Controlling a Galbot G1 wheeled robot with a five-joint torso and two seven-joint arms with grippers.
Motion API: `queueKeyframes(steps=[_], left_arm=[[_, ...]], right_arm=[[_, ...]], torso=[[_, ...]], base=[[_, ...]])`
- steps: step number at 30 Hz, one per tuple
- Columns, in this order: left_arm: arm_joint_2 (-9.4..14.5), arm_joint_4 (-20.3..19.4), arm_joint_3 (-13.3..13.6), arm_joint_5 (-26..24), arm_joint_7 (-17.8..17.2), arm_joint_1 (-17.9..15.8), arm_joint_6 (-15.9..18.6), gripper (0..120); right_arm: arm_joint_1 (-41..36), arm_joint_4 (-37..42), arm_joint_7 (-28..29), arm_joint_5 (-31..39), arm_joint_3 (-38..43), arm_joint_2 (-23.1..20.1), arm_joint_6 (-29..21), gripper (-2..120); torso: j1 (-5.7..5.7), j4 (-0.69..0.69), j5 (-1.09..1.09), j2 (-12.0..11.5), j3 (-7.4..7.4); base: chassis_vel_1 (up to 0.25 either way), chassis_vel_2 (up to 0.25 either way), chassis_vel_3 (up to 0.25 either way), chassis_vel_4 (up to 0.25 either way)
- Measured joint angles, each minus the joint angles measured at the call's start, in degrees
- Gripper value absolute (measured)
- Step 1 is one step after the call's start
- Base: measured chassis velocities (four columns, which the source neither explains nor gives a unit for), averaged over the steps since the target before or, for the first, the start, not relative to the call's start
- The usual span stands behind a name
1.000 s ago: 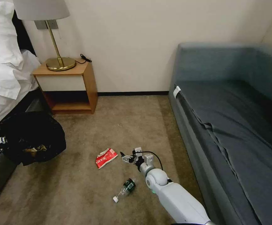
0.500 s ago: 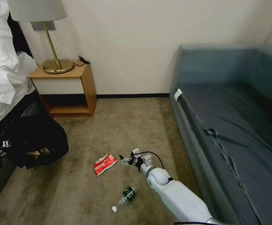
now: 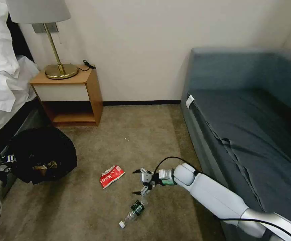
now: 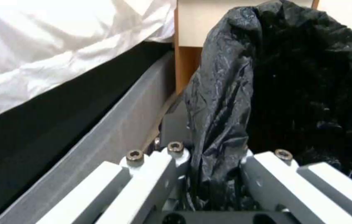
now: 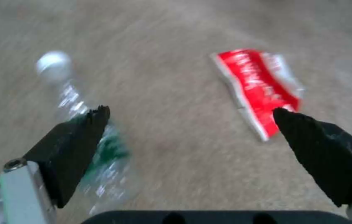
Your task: Pick up the trash bin, then pick up the garbage on the floor and place it into the trash bin.
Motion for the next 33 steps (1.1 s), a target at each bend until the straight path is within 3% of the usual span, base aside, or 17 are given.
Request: queueKeyframes(steps=[16, 19, 24, 33], left_arm=[[-1.6, -1.7, 1.2, 1.2, -0.1, 0.3, 1.1, 4], [-2.9, -2.2, 3.0, 1.9, -0.2, 0.9, 1.1, 4], [-3.6, -2.1, 4.1, 2.1, -0.3, 1.4, 1.0, 4], [-3.3, -2.2, 4.0, 2.0, -0.3, 2.0, 0.7, 4]], right_arm=[[-3.4, -2.4, -5.1, -14.2, 4.8, 5.5, 5.4, 100], [-5.5, -5.2, -5.1, -24.1, 9.2, 9.0, 8.3, 100], [-7.3, -7.8, -4.9, -31.2, 12.4, 11.0, 10.8, 100], [-9.2, -10.7, -3.8, -35.2, 14.6, 12.6, 13.4, 100]], torso=[[0.00, -0.01, -0.01, 0.0, 0.00], [0.00, 0.00, -0.02, 0.0, 0.00], [0.00, -0.02, -0.02, 0.0, 0.00], [0.00, -0.02, -0.01, 0.0, 0.00]], base=[[0.000, 0.000, 0.000, 0.000], [0.000, 0.000, 0.000, 0.000], [0.000, 0.000, 0.000, 0.000], [0.000, 0.000, 0.000, 0.000]])
